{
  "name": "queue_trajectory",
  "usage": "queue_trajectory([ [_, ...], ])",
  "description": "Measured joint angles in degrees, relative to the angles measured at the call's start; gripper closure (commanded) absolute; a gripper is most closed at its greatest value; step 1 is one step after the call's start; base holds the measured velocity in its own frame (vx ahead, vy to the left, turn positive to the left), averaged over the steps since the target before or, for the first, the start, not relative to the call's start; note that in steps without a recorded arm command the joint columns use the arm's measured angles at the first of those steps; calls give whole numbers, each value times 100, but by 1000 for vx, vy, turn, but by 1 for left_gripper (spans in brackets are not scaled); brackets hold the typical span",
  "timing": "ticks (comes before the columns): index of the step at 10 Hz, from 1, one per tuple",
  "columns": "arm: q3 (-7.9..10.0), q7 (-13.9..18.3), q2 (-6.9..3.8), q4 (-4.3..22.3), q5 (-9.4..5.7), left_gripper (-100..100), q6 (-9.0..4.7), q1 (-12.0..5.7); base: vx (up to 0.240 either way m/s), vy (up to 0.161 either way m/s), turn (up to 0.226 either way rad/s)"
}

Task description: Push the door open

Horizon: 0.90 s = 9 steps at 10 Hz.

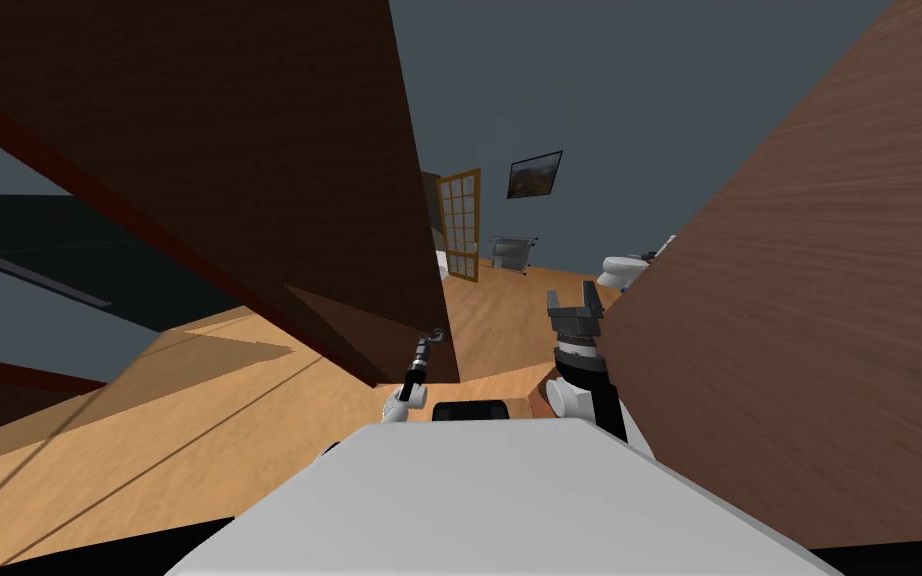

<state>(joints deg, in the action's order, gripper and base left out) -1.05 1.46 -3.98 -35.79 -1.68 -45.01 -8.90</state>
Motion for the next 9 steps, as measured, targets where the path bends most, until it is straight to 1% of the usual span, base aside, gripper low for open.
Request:
queue_trajectory([
  [1, 30, -26, -26, -64, -14, 100, 16, 52, 250, -10, 92],
  [2, 50, -87, 1, -363, -19, 100, 140, 217, 146, -29, 42],
  [3, 83, -113, -19, -289, -37, 100, 130, 122, 43, -12, -20],
  [4, 121, -105, -50, -29, -59, 100, -12, -58, 173, -25, 169],
  [5, 190, -157, -36, 115, -93, 100, -107, -87, 186, -30, 121],
  [6, 211, -198, -37, -70, -100, 100, -13, 39, 183, -27, 109],
  [7, 267, -255, -22, -72, -126, 100, 23, 41, 204, -50, 119],
  [8, 324, -322, 9, 41, -153, 100, -49, -1, 203, -66, 90],
  [9, 370, -359, 14, 80, -177, 100, -104, -4, 136, -43, 35],
])
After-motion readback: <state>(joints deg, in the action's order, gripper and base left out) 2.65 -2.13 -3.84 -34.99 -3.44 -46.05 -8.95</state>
